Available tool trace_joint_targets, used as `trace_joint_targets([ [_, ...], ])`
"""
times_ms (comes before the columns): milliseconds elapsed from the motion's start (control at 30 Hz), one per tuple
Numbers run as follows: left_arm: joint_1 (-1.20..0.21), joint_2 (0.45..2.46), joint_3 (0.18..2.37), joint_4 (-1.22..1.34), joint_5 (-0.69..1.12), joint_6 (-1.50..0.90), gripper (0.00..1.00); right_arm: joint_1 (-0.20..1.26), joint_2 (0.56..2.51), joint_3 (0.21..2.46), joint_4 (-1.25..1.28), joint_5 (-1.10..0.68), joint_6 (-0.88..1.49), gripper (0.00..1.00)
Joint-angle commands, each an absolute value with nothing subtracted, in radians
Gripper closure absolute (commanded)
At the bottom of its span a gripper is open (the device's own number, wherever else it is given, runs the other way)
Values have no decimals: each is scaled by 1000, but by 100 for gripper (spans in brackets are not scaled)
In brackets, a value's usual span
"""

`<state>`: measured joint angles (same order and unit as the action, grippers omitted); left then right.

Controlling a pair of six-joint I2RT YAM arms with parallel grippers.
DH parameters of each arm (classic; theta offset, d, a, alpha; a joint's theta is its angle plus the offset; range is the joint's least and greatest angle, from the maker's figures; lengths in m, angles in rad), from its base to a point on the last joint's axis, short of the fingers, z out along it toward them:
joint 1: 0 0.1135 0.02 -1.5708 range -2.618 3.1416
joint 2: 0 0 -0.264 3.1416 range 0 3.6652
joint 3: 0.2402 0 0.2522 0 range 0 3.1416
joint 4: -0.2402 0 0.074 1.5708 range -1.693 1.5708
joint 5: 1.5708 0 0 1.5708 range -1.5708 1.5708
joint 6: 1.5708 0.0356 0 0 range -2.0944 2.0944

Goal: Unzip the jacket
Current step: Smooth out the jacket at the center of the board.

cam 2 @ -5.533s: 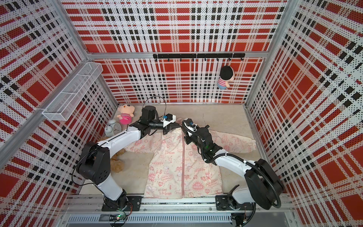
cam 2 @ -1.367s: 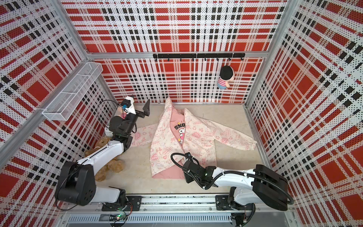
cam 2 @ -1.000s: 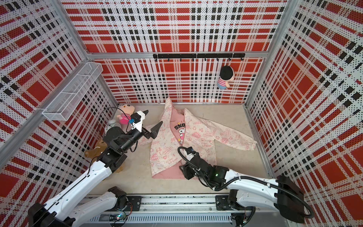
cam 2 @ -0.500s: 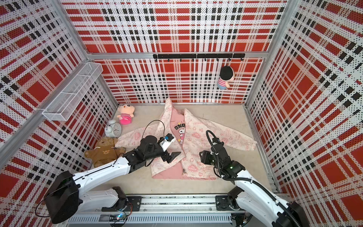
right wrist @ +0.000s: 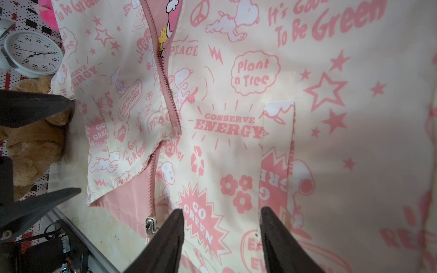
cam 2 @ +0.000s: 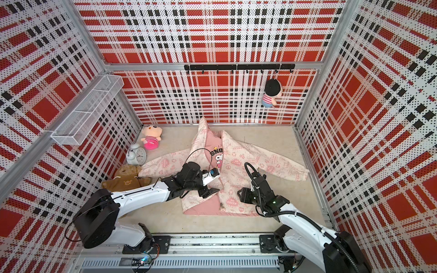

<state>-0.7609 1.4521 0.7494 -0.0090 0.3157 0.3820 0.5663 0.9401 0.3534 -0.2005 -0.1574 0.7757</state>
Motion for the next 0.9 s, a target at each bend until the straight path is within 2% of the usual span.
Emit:
trace_joint_targets([
  [0,-784,1486,788,-13,358,431,24,562,920,350,-192,-149,777,45],
  [300,-829,1594,770,109,263,354,29,562,871,341,-225,-115,776,45],
  [667,-859,1764,836,153,144,290,49,562,862,335,-230,-115,776,45],
  [867,-858,1776,837,141,97,287,66,562,845,329,-236,-105,780,45],
])
